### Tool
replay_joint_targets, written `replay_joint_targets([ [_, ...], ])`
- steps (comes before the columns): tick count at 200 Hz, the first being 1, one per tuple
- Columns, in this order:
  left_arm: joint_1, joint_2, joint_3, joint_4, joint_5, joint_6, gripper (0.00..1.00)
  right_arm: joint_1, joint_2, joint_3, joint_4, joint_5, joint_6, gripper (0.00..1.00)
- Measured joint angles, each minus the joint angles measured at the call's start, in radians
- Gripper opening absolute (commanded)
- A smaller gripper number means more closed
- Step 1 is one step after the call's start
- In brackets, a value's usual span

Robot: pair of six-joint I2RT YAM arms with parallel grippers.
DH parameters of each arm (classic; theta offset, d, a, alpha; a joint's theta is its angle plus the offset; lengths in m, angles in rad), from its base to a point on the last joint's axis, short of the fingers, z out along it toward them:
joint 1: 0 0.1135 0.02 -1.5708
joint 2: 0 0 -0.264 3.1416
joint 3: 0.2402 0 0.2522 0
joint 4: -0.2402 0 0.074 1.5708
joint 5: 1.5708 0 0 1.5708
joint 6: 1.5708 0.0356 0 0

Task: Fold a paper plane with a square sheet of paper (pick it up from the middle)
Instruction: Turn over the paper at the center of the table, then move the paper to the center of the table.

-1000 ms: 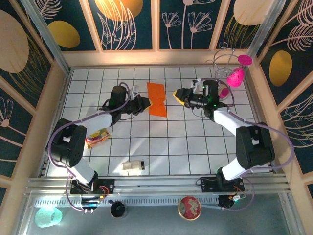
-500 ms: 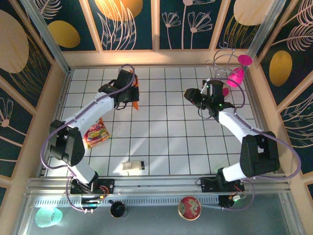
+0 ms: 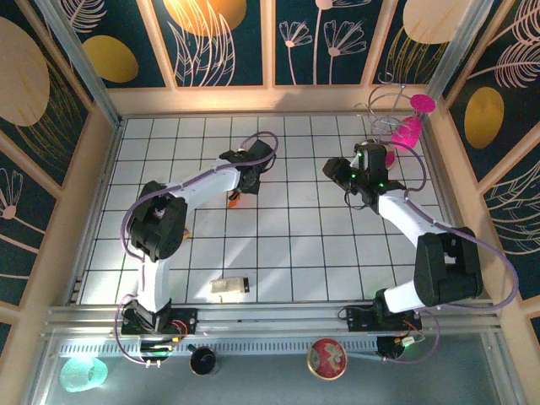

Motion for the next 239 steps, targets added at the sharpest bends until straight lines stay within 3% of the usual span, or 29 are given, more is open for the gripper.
replay_joint_targets([
  [21,-0.002,0.008,-0.019,0.070,0.100,-0.040,0.30,-0.002,0.000,-0.002,0.000,0.002,0.003,0.46],
  [55,0.002,0.006,-0.071,0.188,0.248,-0.088,0.39,-0.002,0.000,-0.001,-0.004,0.002,0.003,0.46],
  [82,0.044,-0.032,-0.142,0.261,0.351,-0.111,0.53,0.024,0.037,0.045,-0.046,0.022,-0.023,0.45],
  [118,0.184,-0.189,-0.278,0.370,0.462,-0.145,0.75,0.170,0.194,0.205,-0.097,0.045,-0.050,0.42],
  [160,0.288,-0.349,-0.419,0.449,0.460,-0.174,0.98,0.348,0.430,0.397,-0.119,0.041,-0.040,0.36],
  [201,0.334,-0.435,-0.544,0.496,0.446,-0.180,0.99,0.451,0.653,0.599,-0.164,0.043,-0.018,0.34],
  [239,0.355,-0.452,-0.586,0.529,0.439,-0.198,0.99,0.477,0.779,0.740,-0.237,0.055,-0.024,0.34],
])
